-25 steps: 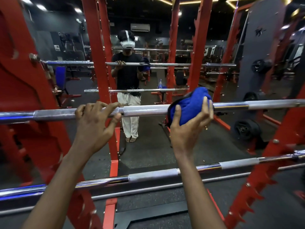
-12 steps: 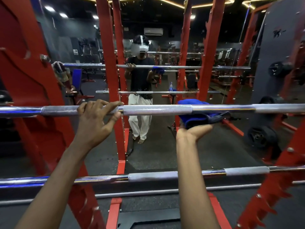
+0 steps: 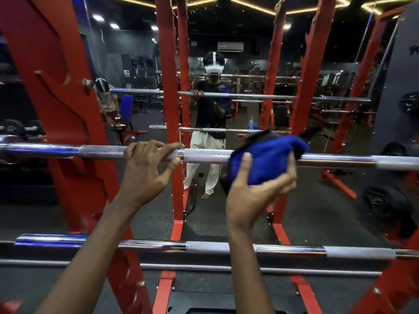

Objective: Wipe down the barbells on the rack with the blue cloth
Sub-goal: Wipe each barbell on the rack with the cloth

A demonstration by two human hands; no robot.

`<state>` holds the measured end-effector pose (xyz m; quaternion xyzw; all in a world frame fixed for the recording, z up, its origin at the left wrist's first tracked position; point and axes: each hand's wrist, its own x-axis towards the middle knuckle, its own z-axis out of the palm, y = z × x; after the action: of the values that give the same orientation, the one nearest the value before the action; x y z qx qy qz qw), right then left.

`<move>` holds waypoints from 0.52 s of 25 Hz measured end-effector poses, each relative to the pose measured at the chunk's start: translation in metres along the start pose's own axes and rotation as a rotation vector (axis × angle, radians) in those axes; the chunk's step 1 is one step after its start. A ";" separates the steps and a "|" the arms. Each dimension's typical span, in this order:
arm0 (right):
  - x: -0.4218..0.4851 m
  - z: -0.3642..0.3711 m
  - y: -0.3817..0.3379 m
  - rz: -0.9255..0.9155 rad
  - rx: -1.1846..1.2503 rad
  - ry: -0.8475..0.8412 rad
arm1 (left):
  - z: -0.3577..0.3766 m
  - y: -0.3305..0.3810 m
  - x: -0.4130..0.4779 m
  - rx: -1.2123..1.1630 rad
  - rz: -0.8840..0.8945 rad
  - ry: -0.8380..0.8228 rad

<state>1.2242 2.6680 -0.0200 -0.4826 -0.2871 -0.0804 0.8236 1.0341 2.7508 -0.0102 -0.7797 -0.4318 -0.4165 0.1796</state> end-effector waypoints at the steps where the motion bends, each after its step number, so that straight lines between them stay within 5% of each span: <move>1: -0.002 0.004 0.003 -0.073 -0.137 -0.059 | 0.000 0.000 -0.001 0.004 -0.007 0.000; 7: 0.043 0.013 -0.001 -0.385 -0.521 -0.321 | -0.004 -0.002 0.000 0.024 -0.008 -0.054; 13: 0.085 0.014 0.002 -0.340 -0.713 -0.439 | -0.032 -0.061 -0.017 0.210 0.024 -0.074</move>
<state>1.2896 2.6933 0.0301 -0.6877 -0.4846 -0.2042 0.5005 0.9632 2.7561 -0.0098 -0.7765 -0.4701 -0.3376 0.2492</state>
